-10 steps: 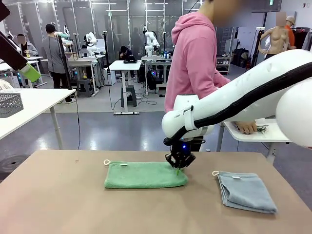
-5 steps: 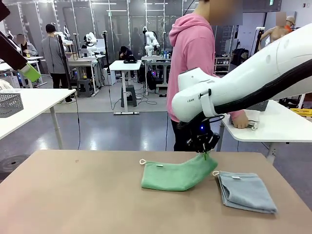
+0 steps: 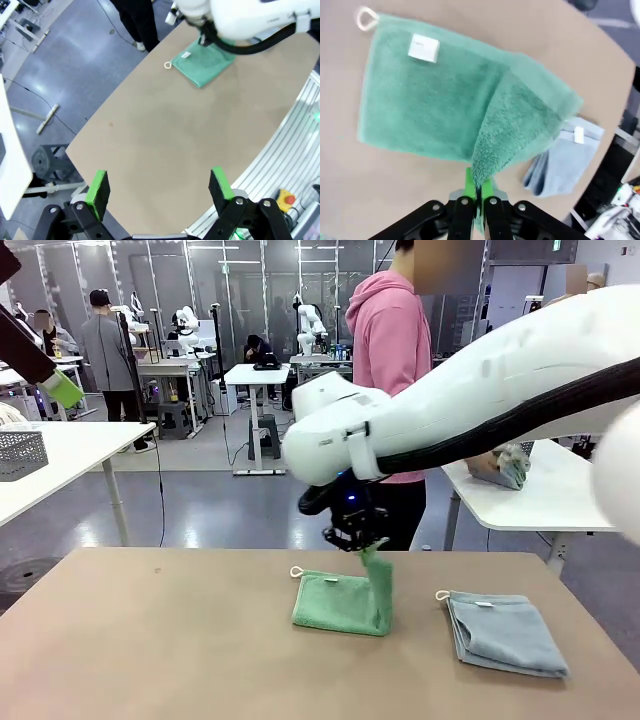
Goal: Fold the towels and place them in the basket.
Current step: When a person lays out a Towel with hook on the table, fold it in half twice.
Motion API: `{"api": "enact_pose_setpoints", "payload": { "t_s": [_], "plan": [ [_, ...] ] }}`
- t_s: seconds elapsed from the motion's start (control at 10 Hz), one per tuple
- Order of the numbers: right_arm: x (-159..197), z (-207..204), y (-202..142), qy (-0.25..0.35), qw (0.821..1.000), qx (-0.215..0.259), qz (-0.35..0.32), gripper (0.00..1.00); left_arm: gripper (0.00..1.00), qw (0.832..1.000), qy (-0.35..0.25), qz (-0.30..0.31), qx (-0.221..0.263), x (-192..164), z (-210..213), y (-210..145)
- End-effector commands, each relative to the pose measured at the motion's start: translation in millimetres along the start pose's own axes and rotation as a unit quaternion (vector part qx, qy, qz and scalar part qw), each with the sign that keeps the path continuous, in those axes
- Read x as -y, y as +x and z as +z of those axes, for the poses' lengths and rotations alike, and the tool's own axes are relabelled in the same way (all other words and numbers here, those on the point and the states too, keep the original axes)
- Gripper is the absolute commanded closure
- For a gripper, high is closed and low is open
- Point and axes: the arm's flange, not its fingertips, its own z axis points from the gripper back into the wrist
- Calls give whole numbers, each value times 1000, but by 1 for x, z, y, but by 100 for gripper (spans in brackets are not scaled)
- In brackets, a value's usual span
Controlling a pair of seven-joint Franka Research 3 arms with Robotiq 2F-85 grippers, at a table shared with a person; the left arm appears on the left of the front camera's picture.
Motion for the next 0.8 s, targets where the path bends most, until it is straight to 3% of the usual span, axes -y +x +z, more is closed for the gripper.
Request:
{"api": "enact_pose_setpoints", "payload": {
  "t_s": [0.0, 0.4, 0.5, 0.6, 0.7],
  "plan": [
    [-29, 3, 31, -6, 998, -12, -59, 95, 0, 1000, -2, 2, 1, 0, 0, 0],
    [-68, -20, 54, -6, 993, -44, -107, 95, 0, 1000, -2, 2, 1, 0, 0, 0],
    [-73, -20, 55, 12, 993, -42, -108, 87, 0, 1000, -2, 2, 1, 0, 0, 0],
    [-75, -19, 55, 19, 993, -40, -107, 65, 0, 1000, -2, 2, 1, 0, 0, 0],
    [-77, -19, 54, 22, 993, -42, -106, 51, 0, 1000, -2, 2, 1, 0, 0, 0]
  ]
}}
